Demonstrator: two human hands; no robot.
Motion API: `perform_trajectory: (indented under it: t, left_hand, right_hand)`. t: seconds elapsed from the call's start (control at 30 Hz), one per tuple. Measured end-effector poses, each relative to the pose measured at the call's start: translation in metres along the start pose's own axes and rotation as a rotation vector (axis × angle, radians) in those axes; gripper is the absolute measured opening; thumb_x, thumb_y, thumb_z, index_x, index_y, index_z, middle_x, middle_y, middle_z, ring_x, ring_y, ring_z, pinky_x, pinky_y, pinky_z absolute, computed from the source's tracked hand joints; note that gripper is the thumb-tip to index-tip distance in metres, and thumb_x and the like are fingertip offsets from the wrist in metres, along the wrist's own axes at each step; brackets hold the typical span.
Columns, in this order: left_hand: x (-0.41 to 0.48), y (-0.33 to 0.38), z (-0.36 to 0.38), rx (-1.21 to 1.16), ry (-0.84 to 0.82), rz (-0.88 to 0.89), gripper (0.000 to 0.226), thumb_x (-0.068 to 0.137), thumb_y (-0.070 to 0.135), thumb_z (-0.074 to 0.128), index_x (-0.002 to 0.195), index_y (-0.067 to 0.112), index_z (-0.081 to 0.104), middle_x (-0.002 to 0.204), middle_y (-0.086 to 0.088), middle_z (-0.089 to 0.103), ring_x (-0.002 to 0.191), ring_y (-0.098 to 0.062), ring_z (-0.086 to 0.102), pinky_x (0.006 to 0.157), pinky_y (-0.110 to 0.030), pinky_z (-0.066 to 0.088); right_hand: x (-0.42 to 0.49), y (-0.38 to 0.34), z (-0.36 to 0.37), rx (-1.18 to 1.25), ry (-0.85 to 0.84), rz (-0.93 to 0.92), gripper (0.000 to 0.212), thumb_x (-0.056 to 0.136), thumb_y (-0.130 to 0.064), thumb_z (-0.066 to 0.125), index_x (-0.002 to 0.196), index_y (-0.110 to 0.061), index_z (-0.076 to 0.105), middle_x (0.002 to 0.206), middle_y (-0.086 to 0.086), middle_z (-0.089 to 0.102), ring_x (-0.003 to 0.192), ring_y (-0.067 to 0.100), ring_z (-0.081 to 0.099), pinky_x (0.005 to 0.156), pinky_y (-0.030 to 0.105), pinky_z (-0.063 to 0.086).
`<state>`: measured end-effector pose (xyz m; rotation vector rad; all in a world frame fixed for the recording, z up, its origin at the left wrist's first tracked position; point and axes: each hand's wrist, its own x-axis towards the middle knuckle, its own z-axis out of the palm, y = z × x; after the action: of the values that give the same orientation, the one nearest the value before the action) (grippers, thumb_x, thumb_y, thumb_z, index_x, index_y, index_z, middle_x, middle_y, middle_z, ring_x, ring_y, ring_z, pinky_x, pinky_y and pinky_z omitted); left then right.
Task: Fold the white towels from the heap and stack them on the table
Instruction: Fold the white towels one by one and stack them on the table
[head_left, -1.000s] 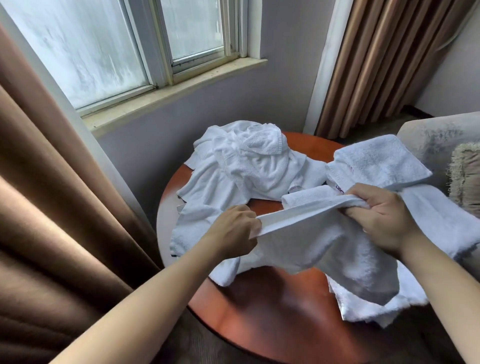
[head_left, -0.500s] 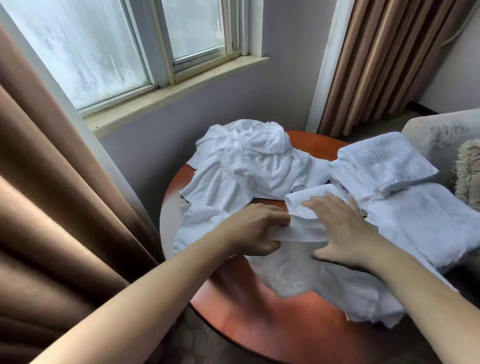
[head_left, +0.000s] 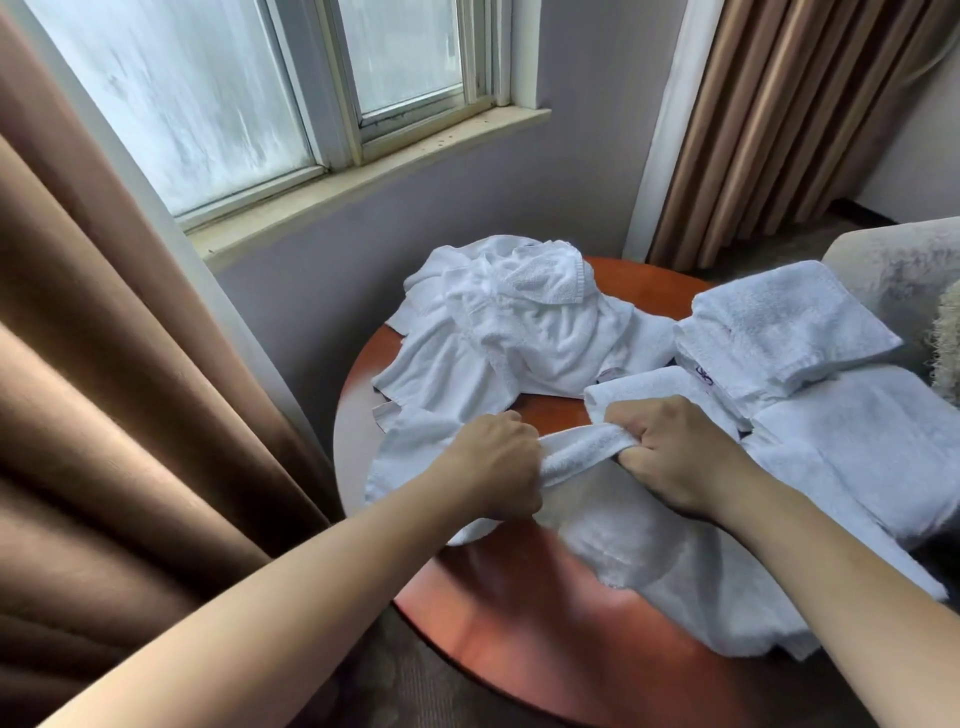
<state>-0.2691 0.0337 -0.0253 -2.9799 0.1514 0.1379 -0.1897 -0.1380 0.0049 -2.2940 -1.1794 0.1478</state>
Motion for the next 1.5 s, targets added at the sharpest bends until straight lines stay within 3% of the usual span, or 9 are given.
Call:
perform_trajectory:
  t: [0.27,0.47,0.6,0.73,0.87,0.93,1.1,1.33,1.5]
  left_hand:
    - [-0.009,-0.030,0.017,-0.043,0.015,-0.082,0.024,0.083,0.025,0.052,0.097,0.009,0.064,0.103,-0.006,0.063,0.102,-0.027,0.057,0.072,-0.032,0.037]
    - [-0.016,-0.047,0.014,-0.280,0.262,0.096,0.003,0.063,0.012,0.055,0.065,0.011,0.055,0.071,-0.004,0.052,0.067,-0.028,0.056,0.053,-0.027,0.027]
    - [-0.020,-0.042,0.002,-0.563,0.230,0.134,0.043,0.072,0.016,0.045,0.108,0.005,0.066,0.084,-0.002,0.040,0.082,-0.013,0.040,0.072,-0.022,0.031]
    - [-0.022,-0.041,-0.005,-0.918,0.147,0.044,0.053,0.083,0.017,0.035,0.129,0.005,0.057,0.093,0.001,0.040,0.086,-0.005,0.039,0.081,-0.003,0.027]
    - [-0.021,-0.052,0.004,-1.145,0.073,-0.029,0.048,0.080,0.015,0.041,0.125,0.016,0.060,0.092,0.011,0.042,0.088,0.012,0.047,0.081,-0.003,0.031]
    - [-0.020,-0.055,0.009,-1.186,0.090,-0.050,0.044,0.077,0.008,0.045,0.109,0.030,0.065,0.089,0.007,0.045,0.082,0.012,0.049,0.078,-0.007,0.034]
    - [-0.022,-0.056,0.005,-0.860,0.202,-0.034,0.037,0.077,-0.009,0.055,0.103,0.011,0.075,0.083,0.008,0.050,0.073,-0.001,0.049,0.066,-0.010,0.034]
    - [-0.027,-0.060,0.003,-0.346,0.061,-0.015,0.027,0.075,0.000,0.050,0.088,0.011,0.070,0.086,0.001,0.057,0.091,-0.018,0.050,0.069,-0.027,0.038]
    - [-0.028,-0.052,0.004,-0.102,0.008,-0.021,0.024,0.077,0.032,0.061,0.064,0.015,0.050,0.077,-0.003,0.058,0.088,-0.020,0.052,0.051,-0.029,0.024]
  right_hand:
    - [-0.009,0.029,-0.024,0.018,0.106,0.160,0.014,0.072,-0.010,0.053,0.059,-0.011,0.047,0.058,0.007,0.051,0.062,0.023,0.047,0.059,0.036,0.039]
    - [-0.018,0.055,-0.039,0.068,0.114,0.296,0.025,0.072,-0.018,0.050,0.082,-0.011,0.072,0.082,0.016,0.069,0.086,0.032,0.061,0.071,0.031,0.043]
    - [-0.020,0.068,-0.047,0.090,0.066,0.358,0.013,0.078,-0.022,0.055,0.081,-0.027,0.067,0.086,0.006,0.068,0.090,0.028,0.060,0.073,0.036,0.042]
    - [-0.028,0.063,-0.048,0.177,-0.033,0.287,0.046,0.079,-0.020,0.073,0.099,-0.052,0.046,0.099,-0.001,0.056,0.083,0.024,0.056,0.081,0.036,0.040]
    - [-0.031,0.053,-0.045,0.266,0.026,0.174,0.018,0.083,-0.047,0.066,0.090,-0.052,0.050,0.094,-0.009,0.057,0.069,0.012,0.052,0.073,0.016,0.038]
    - [-0.029,0.055,-0.045,0.234,0.044,0.132,0.011,0.087,-0.040,0.067,0.083,-0.044,0.058,0.090,-0.012,0.059,0.068,0.006,0.052,0.068,0.012,0.037]
    - [-0.032,0.064,-0.042,0.205,0.130,0.177,0.030,0.083,-0.003,0.070,0.077,-0.031,0.062,0.075,-0.017,0.063,0.070,-0.002,0.056,0.065,0.007,0.036]
    - [-0.034,0.069,-0.050,0.182,0.100,0.238,0.029,0.079,-0.004,0.074,0.070,-0.028,0.061,0.074,-0.008,0.065,0.078,0.017,0.057,0.063,0.013,0.036]
    - [-0.031,0.061,-0.053,0.160,0.186,0.216,0.028,0.081,-0.007,0.072,0.070,-0.028,0.057,0.067,-0.003,0.063,0.068,0.002,0.054,0.061,0.009,0.036]
